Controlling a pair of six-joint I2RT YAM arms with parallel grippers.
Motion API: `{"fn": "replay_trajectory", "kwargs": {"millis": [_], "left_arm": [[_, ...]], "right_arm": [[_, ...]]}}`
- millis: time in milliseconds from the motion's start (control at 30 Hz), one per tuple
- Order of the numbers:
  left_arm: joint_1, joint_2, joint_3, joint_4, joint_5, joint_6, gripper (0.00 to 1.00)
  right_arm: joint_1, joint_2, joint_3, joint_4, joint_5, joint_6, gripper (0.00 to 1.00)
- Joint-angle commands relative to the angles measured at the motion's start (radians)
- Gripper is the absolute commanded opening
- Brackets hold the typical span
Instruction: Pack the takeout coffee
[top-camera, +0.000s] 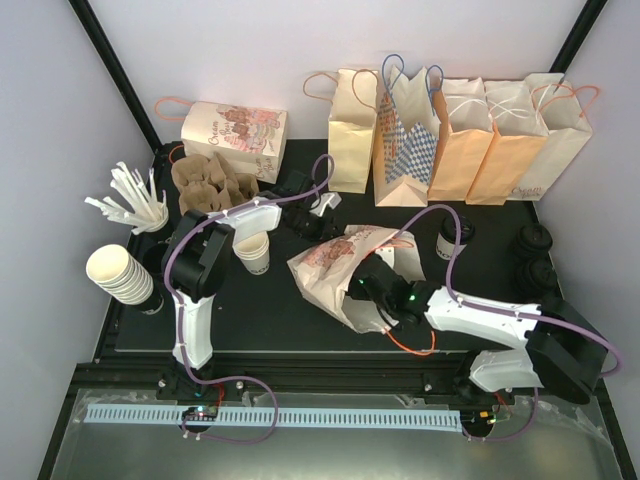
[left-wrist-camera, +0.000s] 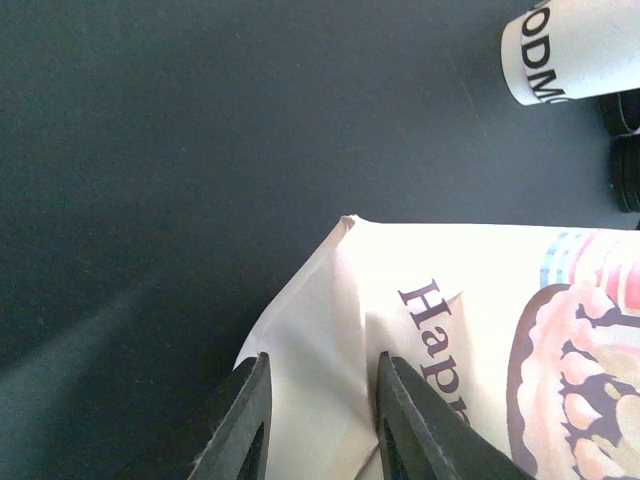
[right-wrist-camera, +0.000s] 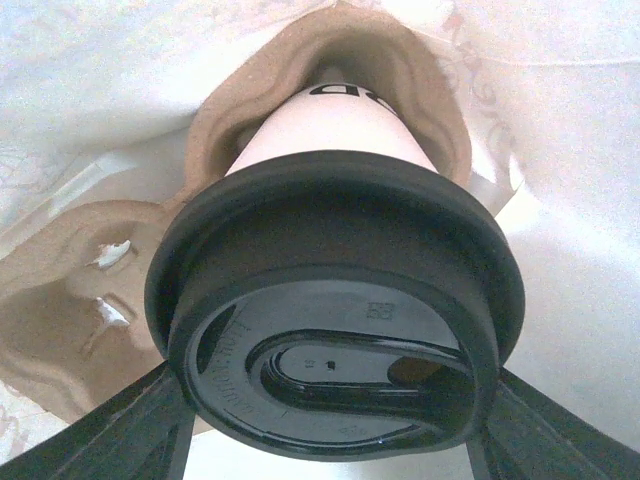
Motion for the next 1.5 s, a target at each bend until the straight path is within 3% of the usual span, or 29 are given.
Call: {"fn": "replay_trajectory", "kwargs": {"millis": [0, 133, 367, 733, 1067, 1167, 1200, 1467], "left_arm": [[-0.073, 0.052, -0.054, -0.260, 0.136, 0.045, 0.32], [-0.072, 0.046, -0.065, -0.261, 0.136, 0.048, 0.32], [-0.079, 0.045, -0.070, -0.279, 0.149, 0.066, 0.32], [-0.111, 0.014, -0.071, -0.287, 0.150, 0.078, 0.38], [-0.091, -0.079, -0.040, -0.248, -0.005, 0.021, 0.70], [-0.073, -0.153, -0.053, -0.218, -0.068, -0.005, 0.95], [-0.065, -0.184, -0.076, -0.194, -0.084, -0.016, 0.98], [-0.019, -0.414, -0.166, -0.132, -0.135, -0.058, 0.99]], "right_arm": [[-0.083, 0.123, 0.009, -0.058, 0.024, -0.038, 0.34], [-0.083, 0.068, 0.022, -0.093, 0.037, -0.060, 0.34], [-0.087, -0.036, 0.126, -0.295, 0.083, -0.128, 0.34], [-0.114, -0.055, 0.274, -0.569, 0.024, -0.218, 0.40], [-0.114, -0.081, 0.366, -0.750, -0.029, -0.288, 0.41], [-0.115, -0.074, 0.396, -0.780, -0.030, -0.307, 0.43], [-0.115, -0.071, 0.406, -0.786, -0.030, -0.314, 0.43], [-0.116, 0.012, 0.471, -0.838, -0.013, -0.343, 0.47]]}}
